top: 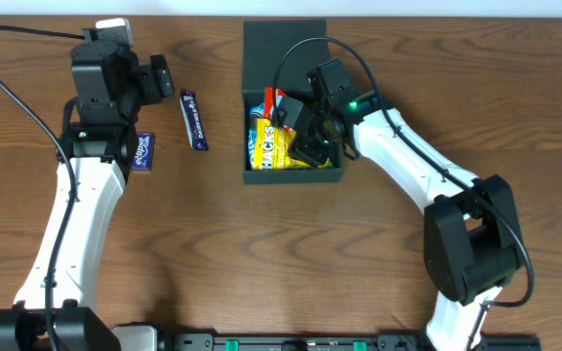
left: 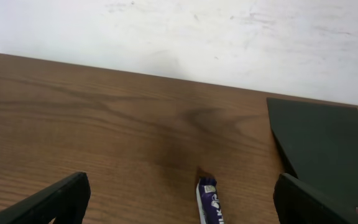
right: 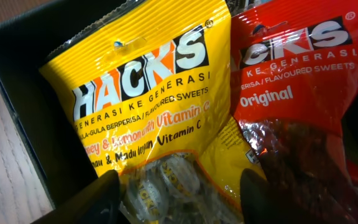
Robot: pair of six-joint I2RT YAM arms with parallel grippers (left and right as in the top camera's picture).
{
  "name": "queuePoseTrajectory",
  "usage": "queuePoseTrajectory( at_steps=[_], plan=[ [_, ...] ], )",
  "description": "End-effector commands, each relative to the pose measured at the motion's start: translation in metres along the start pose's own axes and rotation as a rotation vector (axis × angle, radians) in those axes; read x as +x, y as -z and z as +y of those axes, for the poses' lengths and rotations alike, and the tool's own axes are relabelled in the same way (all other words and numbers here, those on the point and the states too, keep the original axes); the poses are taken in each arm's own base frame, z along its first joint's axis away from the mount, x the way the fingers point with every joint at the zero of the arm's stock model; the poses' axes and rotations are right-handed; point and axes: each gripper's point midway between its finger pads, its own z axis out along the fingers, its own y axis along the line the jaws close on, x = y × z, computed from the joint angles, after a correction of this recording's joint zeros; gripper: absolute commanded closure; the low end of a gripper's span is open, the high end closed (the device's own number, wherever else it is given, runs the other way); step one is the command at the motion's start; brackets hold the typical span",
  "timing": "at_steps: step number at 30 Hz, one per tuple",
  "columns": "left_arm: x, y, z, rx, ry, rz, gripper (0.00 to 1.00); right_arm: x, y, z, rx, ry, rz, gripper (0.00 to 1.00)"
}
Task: Pack container
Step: 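Press the yellow bag down into the box with the right gripper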
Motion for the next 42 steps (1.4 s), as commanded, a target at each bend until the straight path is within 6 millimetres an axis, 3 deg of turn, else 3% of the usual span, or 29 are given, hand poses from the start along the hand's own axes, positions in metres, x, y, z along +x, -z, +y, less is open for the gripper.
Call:
queuePoseTrajectory(
  at_steps=[1,8,12,19,29,35,42],
  plan=[
    [-0.015,0.008,0.006,-0.020,-0.014,-0.039,0.05,0.002,-0.005,0.002,-0.005,0.024,0.007,0.40],
    [-0.015,0.008,0.006,-0.020,-0.014,-0.039,0.05,0.011,-0.020,0.002,-0.020,0.013,0.032,0.43],
    [-0.015,0.008,0.006,-0.021,-0.014,-0.039,0.05,0.020,-0.031,-0.001,-0.011,0.007,0.066,0.52],
    [-0.015,0.008,0.006,-0.021,-0.014,-0.039,0.05,0.014,-0.029,-0.005,0.005,0.014,0.045,0.99],
    [-0.015,0.008,0.006,-0.021,-0.014,-0.039,0.05,-0.008,0.010,-0.007,0.054,0.018,-0.021,0.99],
    [-0.015,0.008,0.006,-0.021,-0.014,-0.039,0.05,0.008,0.013,0.004,0.014,-0.004,0.043,0.98],
    [-0.015,0.008,0.006,-0.021,-0.014,-0.038,0.05,0.025,0.014,-0.005,0.066,-0.015,0.127,0.98]
  ],
)
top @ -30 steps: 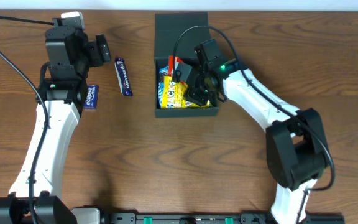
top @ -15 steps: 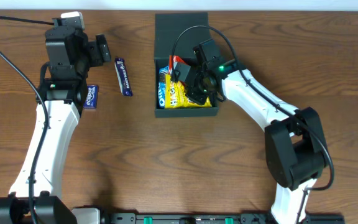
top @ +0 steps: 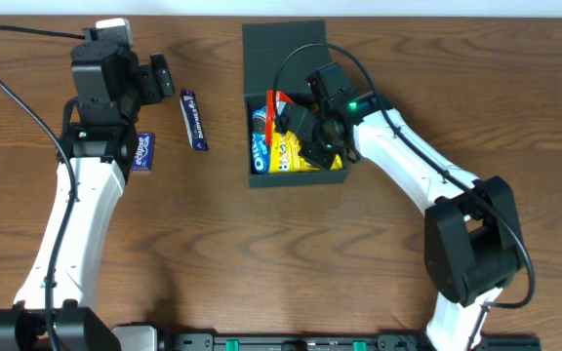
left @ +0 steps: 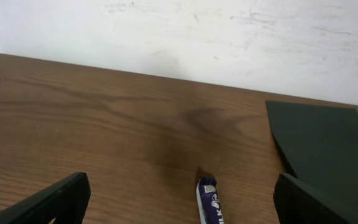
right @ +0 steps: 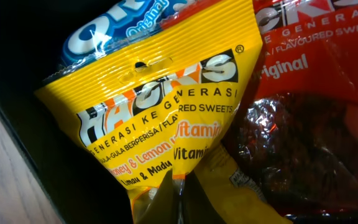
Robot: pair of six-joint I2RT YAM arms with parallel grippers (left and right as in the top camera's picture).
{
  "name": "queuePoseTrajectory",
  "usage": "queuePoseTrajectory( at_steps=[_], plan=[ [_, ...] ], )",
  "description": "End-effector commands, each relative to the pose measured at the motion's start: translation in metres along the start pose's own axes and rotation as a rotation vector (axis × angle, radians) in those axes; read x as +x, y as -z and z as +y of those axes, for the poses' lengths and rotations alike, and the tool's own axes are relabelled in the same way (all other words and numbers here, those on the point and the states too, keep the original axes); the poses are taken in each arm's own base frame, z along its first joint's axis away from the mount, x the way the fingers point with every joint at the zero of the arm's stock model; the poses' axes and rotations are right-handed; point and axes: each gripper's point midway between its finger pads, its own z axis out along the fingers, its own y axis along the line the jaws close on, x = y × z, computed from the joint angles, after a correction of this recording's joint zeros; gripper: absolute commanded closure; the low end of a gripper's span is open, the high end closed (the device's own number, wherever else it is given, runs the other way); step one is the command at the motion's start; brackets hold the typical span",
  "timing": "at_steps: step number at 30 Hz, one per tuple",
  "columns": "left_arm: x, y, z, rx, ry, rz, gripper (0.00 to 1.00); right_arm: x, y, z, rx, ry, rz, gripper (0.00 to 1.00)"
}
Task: Pack container
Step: 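Press the yellow bag down into the box with the right gripper, then lift the right gripper out of the box and move it right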
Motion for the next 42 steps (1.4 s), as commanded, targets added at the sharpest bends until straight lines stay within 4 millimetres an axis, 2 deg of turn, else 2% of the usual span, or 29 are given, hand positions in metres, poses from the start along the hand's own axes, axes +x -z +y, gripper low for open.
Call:
queuePoseTrajectory(
  at_steps=[1,2,3,4,9,12,16,18,19,20,25,28,29,33,36,42],
  plan=[
    [-0.015,0.008,0.006,-0.021,-0.014,-0.038,0.05,0.005,0.011,-0.008,0.051,-0.008,0.021,0.98],
    [-0.015,0.008,0.006,-0.021,-0.014,-0.038,0.05,0.004,0.011,-0.008,0.051,-0.008,0.020,0.91],
    [-0.015,0.008,0.006,-0.021,-0.014,-0.038,0.05,0.004,0.011,-0.008,0.053,-0.008,0.017,0.73],
    [-0.015,0.008,0.006,-0.021,-0.014,-0.038,0.05,0.003,0.011,-0.009,0.055,-0.008,0.013,0.62],
    [-0.013,0.008,0.006,-0.021,-0.015,-0.031,0.05,-0.018,0.019,-0.021,0.107,-0.094,-0.075,0.58],
    [-0.010,0.008,0.006,-0.022,-0.016,-0.019,0.05,-0.034,0.036,-0.029,0.145,-0.143,-0.143,0.58],
    [-0.001,0.008,0.007,-0.026,-0.018,0.018,0.05,-0.052,0.076,-0.042,0.217,-0.174,-0.249,0.63],
    [0.002,0.008,0.007,-0.028,-0.019,0.033,0.05,-0.049,0.090,-0.050,0.242,-0.213,-0.271,0.90],
    [0.004,0.008,0.008,-0.028,-0.020,0.040,0.05,-0.041,0.095,-0.060,0.264,-0.280,-0.269,0.99],
    [0.006,0.008,0.008,-0.029,-0.021,0.047,0.05,-0.027,0.097,-0.073,0.291,-0.372,-0.249,0.98],
    [0.006,0.008,0.008,-0.029,-0.021,0.047,0.05,0.032,0.079,-0.096,0.269,-0.623,-0.133,0.99],
    [0.006,0.008,0.008,-0.029,-0.020,0.047,0.05,0.070,0.067,-0.098,0.237,-0.823,-0.048,0.99],
    [0.006,0.008,0.008,-0.029,-0.021,0.047,0.05,0.077,0.063,-0.097,0.224,-0.866,-0.032,0.98],
    [0.006,0.008,0.008,-0.029,-0.021,0.046,0.05,0.088,0.044,-0.086,0.155,-0.965,0.017,0.98],
    [0.006,0.008,0.008,-0.029,-0.021,0.047,0.05,0.088,0.030,-0.080,0.108,-0.968,0.036,0.98],
    [0.006,0.008,0.008,-0.029,-0.021,0.047,0.05,0.070,0.005,-0.057,-0.075,-0.976,0.007,0.98]
  ],
)
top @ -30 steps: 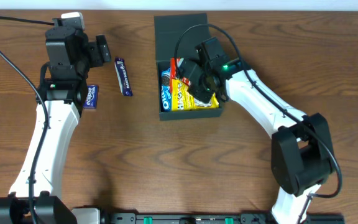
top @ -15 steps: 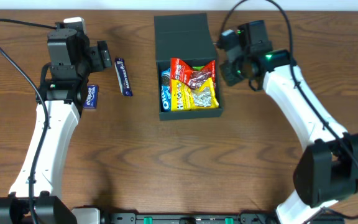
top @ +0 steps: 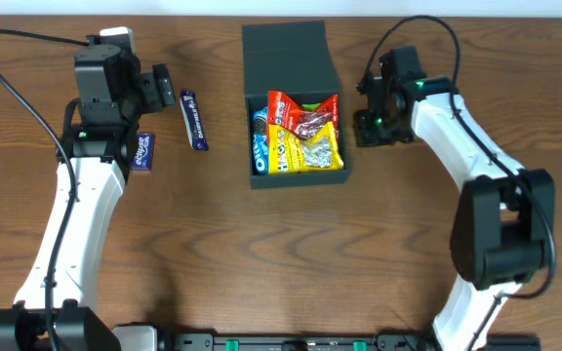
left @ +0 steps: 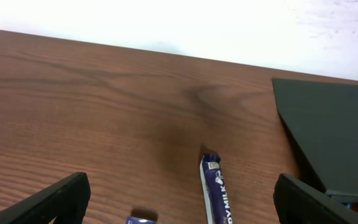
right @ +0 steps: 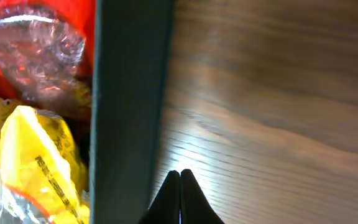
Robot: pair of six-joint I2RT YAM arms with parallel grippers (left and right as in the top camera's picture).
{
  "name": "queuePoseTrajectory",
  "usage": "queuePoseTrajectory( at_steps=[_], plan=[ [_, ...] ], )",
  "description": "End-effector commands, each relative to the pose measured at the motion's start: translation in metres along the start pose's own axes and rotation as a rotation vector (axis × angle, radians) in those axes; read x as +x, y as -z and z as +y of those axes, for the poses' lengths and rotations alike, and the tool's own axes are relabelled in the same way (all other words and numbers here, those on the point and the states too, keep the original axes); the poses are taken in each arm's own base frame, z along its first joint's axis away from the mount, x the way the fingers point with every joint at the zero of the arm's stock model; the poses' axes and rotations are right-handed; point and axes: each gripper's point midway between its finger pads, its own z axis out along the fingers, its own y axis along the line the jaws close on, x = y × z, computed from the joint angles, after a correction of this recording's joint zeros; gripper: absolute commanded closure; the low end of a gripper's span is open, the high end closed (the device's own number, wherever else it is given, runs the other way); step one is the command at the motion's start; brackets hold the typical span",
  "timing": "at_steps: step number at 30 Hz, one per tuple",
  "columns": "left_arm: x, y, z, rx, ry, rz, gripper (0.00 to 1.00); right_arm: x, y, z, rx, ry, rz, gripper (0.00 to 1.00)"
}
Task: Pack container
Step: 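Lift the right gripper out of the box and move it right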
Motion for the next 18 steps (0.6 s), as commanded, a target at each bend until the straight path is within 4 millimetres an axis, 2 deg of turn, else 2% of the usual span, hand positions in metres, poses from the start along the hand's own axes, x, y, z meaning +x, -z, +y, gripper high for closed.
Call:
queuePoseTrajectory(
  at_steps=[1,7,18],
  plan=[
    [-0.014,0.008,0.006,-0.020,-0.014,-0.037,0.05,0.006,-0.013,0.029,-0.131,-0.028,0.033,0.99],
    [-0.014,0.008,0.006,-0.020,-0.014,-0.037,0.05,0.005,-0.017,0.050,-0.167,0.003,0.028,0.99],
    [-0.014,0.008,0.006,-0.020,-0.014,-0.037,0.05,0.005,-0.020,0.065,-0.177,0.037,0.020,0.99]
  ],
)
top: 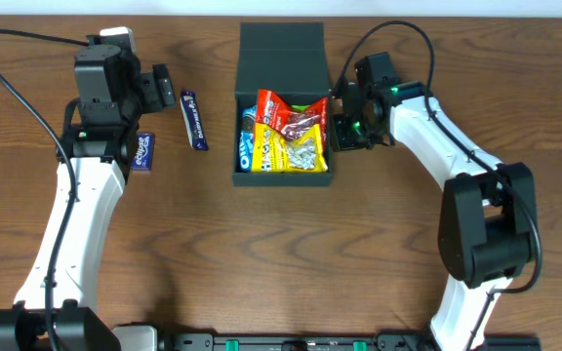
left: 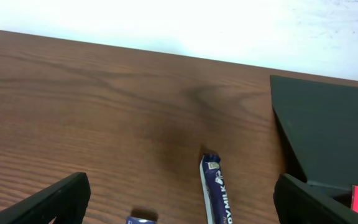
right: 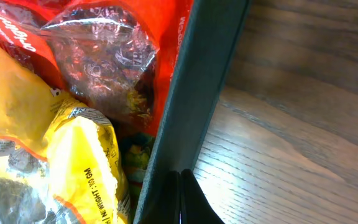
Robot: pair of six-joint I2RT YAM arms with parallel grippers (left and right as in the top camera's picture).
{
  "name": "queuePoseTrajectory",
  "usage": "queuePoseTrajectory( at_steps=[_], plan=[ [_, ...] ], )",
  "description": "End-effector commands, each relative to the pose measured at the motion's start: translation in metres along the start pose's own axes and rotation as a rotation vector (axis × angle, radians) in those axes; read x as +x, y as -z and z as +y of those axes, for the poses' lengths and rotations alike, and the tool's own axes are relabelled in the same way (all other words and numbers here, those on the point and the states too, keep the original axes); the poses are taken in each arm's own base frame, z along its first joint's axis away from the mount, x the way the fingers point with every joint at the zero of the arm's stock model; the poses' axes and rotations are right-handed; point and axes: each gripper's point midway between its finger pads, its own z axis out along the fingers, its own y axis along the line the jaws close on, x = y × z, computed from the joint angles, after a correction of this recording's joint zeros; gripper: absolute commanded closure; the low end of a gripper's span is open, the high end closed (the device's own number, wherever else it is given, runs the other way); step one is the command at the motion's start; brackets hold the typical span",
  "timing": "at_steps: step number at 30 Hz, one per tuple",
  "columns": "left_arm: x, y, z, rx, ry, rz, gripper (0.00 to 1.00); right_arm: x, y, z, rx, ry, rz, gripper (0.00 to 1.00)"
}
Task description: Pack container
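The dark open box [top: 241,177] holds a red Hacks bag [top: 291,109], a yellow Hacks bag [top: 296,151] and an Oreo pack [top: 246,148]; its lid [top: 281,44] lies back. My right gripper [top: 341,133] is shut, with its tips [right: 180,182] against the outside of the box's right wall [right: 197,93]. In the right wrist view the red bag [right: 104,50] and yellow bag [right: 55,155] lie just inside that wall. My left gripper [top: 159,83] stands open above the table, its fingers [left: 48,202] wide apart, over a purple chocolate bar [left: 216,193].
The purple chocolate bar [top: 194,120] lies on the table left of the box. A small blue packet [top: 143,151] lies beside the left arm. The box lid [left: 322,143] shows at the right of the left wrist view.
My shut right gripper has moved left from beside the box to its right wall. The box with its contents now sits a little further left. The left arm is unchanged.
My right gripper was open inside the box over the yellow bag. Then it was shut at that bag, which sat further right with the Oreo pack showing. Then it was outside, right of the box, shut. Now it touches the wall and the box has shifted left.
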Motion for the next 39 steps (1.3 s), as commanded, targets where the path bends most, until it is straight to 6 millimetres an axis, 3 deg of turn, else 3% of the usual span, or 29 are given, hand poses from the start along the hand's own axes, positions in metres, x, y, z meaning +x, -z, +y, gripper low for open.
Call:
queuePoseTrajectory(
  at_steps=[1,4,11,16,21,24,31,33,34,36,37,39],
  plan=[
    [-0.014,0.008,0.006,-0.020,-0.014,-0.037,0.05,0.004,-0.006,0.012,-0.045,0.003,0.015,0.99],
    [-0.014,0.008,0.006,-0.021,-0.014,-0.037,0.05,0.003,-0.005,0.009,-0.033,0.001,0.012,0.99],
    [-0.003,0.005,0.010,-0.032,-0.048,0.008,0.05,-0.006,0.008,-0.018,0.041,-0.036,-0.028,0.99],
    [0.027,-0.011,0.017,-0.039,-0.065,0.121,0.05,-0.023,0.036,-0.029,0.048,-0.053,-0.110,0.98],
    [0.054,-0.033,-0.015,0.136,-0.055,0.208,0.05,-0.048,0.072,-0.029,0.049,-0.035,-0.247,0.98],
    [0.079,-0.052,-0.018,0.141,-0.058,0.280,0.05,-0.061,0.097,-0.022,0.044,-0.011,-0.333,0.99],
    [0.118,-0.077,-0.031,0.169,-0.073,0.382,0.04,-0.076,0.130,-0.005,0.016,0.037,-0.443,0.98],
    [0.126,-0.084,-0.038,0.186,-0.073,0.395,0.00,-0.078,0.133,-0.002,0.007,0.043,-0.453,0.90],
    [0.129,-0.087,-0.041,0.189,-0.072,0.397,0.05,-0.078,0.133,-0.002,0.007,0.044,-0.454,0.85],
    [0.135,-0.095,-0.048,0.195,-0.070,0.398,0.06,-0.077,0.133,0.001,-0.010,0.048,-0.452,0.61],
    [0.136,-0.098,-0.050,0.191,-0.061,0.398,0.08,-0.077,0.133,0.002,-0.015,0.049,-0.452,0.56],
    [0.140,-0.104,-0.051,0.179,-0.032,0.400,0.12,-0.078,0.133,0.002,-0.014,0.049,-0.452,0.54]
  ],
)
